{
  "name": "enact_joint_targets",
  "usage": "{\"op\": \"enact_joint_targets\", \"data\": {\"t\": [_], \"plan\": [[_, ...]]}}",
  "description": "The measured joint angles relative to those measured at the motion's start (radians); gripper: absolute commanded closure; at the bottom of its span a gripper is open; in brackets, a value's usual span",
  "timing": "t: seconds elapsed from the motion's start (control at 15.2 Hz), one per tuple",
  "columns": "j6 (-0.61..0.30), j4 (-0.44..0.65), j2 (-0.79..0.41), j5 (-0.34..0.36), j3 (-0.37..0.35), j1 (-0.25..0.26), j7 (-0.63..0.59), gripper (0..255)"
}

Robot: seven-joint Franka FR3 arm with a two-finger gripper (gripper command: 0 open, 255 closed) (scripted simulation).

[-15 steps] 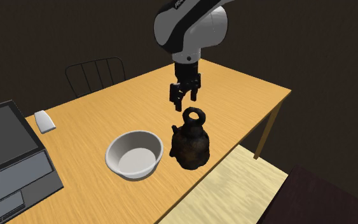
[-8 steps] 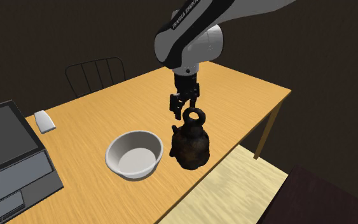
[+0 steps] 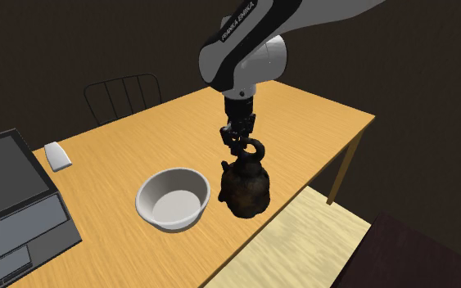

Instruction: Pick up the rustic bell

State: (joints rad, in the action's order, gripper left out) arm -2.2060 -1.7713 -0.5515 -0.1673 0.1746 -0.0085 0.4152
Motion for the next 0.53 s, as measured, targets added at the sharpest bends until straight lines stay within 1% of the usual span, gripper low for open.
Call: {"op": "enact_joint_targets", "data": {"t": [0.26, 0.53], "plan": [[-0.001, -0.001, 0.0, 0.0, 0.0, 0.0, 0.0, 255], [0.027, 0.0, 0.025, 0.006, 0.003, 0.004, -0.006, 255]]}}
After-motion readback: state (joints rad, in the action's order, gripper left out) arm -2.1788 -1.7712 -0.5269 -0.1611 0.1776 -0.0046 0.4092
